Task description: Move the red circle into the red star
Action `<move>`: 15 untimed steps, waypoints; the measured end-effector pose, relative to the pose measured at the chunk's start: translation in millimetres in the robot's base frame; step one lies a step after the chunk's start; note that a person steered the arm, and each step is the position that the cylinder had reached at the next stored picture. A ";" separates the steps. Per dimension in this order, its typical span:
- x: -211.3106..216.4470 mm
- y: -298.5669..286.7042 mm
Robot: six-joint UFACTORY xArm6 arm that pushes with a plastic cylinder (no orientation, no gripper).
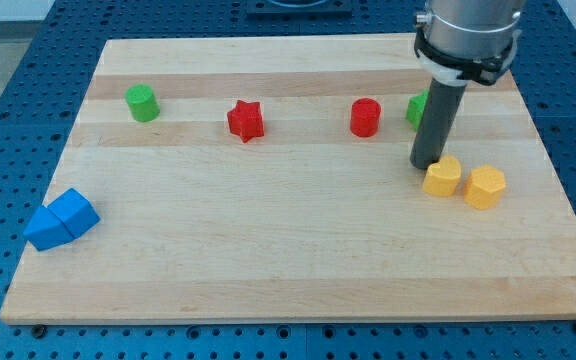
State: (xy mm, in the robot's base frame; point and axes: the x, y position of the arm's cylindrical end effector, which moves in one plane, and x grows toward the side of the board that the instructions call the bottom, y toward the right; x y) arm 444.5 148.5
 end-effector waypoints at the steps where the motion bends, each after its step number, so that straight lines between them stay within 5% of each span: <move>1: 3.4 16.6; 5: -37.1 68.3; 7: -41.7 -6.8; 9: -61.6 -17.2; 11: -61.6 -129.3; 13: -62.2 -82.0; 15: -108.5 -83.9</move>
State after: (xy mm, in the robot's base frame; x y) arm 336.0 64.6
